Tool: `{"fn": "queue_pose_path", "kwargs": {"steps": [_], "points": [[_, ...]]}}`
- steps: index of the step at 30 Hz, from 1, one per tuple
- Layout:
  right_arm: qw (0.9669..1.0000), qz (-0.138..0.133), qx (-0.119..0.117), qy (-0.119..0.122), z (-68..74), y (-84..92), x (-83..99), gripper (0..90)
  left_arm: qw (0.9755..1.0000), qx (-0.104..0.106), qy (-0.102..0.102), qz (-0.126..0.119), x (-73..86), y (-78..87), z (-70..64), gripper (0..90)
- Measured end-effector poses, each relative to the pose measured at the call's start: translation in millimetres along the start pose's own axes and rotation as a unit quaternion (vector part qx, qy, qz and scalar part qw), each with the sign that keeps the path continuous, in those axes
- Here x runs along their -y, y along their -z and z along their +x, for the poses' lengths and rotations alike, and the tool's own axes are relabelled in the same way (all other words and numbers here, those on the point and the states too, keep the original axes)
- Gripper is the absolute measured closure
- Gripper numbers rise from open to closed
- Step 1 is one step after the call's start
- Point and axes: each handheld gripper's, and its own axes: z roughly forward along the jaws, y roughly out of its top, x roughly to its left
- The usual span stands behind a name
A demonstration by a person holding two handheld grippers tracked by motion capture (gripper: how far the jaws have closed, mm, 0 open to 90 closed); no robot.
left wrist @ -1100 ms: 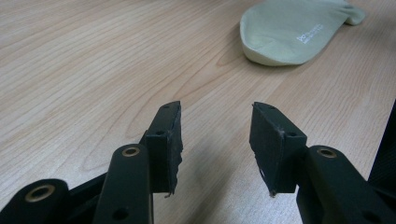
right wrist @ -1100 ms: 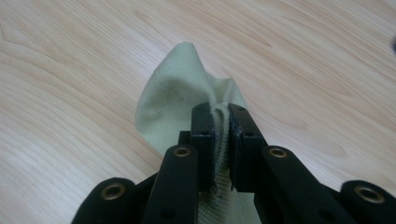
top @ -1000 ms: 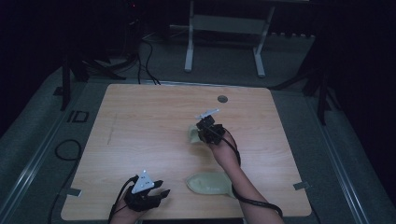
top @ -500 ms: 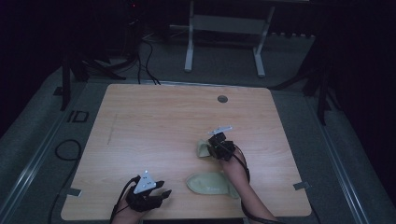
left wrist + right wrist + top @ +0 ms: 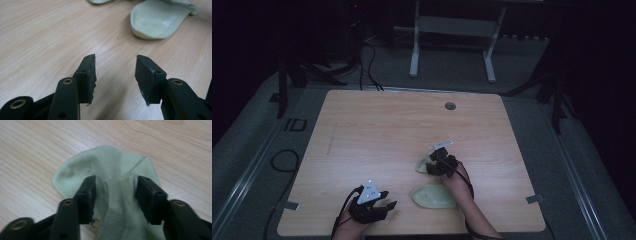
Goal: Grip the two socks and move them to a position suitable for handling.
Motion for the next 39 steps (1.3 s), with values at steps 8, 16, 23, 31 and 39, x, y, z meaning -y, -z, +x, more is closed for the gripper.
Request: {"fn": "queue_pose_path", "kwargs": {"steps": [8,16,23,31,39], "points": [[0.9992,-0.015,-0.033,-0.017,-4.5,15.7,-3.4,44.0,0.9998,-0.003,-0.004,-0.019,-21.5,-8.6,3.7,44.7],[0.9995,-0.006,-0.031,-0.003,-6.9,35.3,9.8,58.4,0.9994,-0.016,-0.024,-0.021,-58.4,-34.2,8.0,55.5],[0.9993,0.012,-0.031,0.016,-1.2,30.8,19.3,62.6,0.998,-0.01,-0.062,0.011,-87.2,-73.1,4.7,76.6],[0.9993,0.023,-0.012,0.026,4.4,21.9,24.1,66.7,0.9965,-0.038,-0.056,0.049,-92.3,-106.5,14.1,84.2],[0.9994,0.021,-0.014,0.025,4.4,21.4,23.2,83.0,0.9955,-0.043,-0.064,0.055,-93.0,-112.0,19.0,86.8]]}}
